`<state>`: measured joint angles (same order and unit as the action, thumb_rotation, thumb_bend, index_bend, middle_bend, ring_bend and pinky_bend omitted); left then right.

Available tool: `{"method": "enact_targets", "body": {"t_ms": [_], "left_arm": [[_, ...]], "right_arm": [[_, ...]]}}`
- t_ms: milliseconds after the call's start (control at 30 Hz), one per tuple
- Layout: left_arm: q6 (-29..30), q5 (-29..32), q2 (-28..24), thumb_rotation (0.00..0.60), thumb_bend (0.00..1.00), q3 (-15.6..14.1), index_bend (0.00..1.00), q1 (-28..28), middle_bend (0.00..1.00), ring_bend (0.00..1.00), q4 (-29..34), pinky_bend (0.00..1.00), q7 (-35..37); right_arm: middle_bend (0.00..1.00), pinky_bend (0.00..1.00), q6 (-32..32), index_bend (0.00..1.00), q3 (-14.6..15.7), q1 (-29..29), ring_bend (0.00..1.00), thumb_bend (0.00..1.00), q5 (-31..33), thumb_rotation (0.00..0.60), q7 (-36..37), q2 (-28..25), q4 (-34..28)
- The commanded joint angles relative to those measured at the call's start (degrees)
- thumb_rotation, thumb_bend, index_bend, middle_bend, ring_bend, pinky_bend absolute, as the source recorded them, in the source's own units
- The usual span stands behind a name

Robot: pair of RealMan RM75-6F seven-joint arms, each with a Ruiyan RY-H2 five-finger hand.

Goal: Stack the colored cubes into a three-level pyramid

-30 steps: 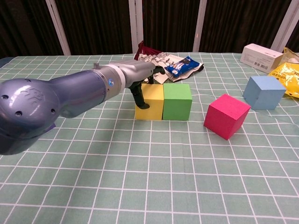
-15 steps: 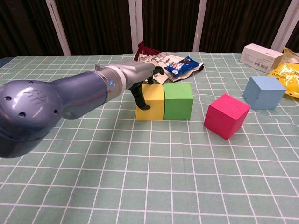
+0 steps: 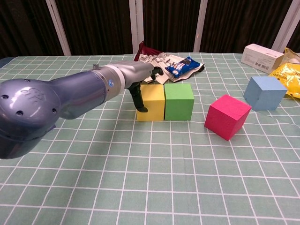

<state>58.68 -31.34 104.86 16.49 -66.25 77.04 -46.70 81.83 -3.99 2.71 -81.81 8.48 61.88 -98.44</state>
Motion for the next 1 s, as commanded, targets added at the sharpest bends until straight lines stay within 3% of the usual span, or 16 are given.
{"method": "enact_targets", "body": {"t_ms": [33,333,767,1000], "left_arm": [[0.7,0.1,-0.9,0.600,0.27,0.1,0.00,0.4,0.08,0.00,1.1,0.00,-0.2],[4.3,0.7,-6.5,0.600,0.27,-0.4,0.00,3.9,0.08,0.00,8.9,0.00,0.5],[9.3,0.5,-15.8,0.600,0.27,-4.8,0.00,9.8,0.11,0.00,23.5,0.00,0.0],[9.7,1.4,-17.1,0.600,0.27,-7.2,0.00,10.7,0.16,0.00,26.7,0.00,-1.3]], "right_arm": [[0.00,0.00,0.0,0.00,0.0,0.0,0.00,0.30,0.0,0.600,0.1,0.0,0.0],[0.00,0.00,0.1,0.00,0.1,0.0,0.00,0.30,-0.3,0.600,0.1,-0.1,0.0],[0.00,0.00,0.2,0.00,0.2,-0.1,0.00,0.30,-0.5,0.600,-0.4,0.1,-0.1],[0.00,0.00,0.4,0.00,0.3,-0.1,0.00,0.30,-0.7,0.600,-0.5,0.2,0.0]]}}
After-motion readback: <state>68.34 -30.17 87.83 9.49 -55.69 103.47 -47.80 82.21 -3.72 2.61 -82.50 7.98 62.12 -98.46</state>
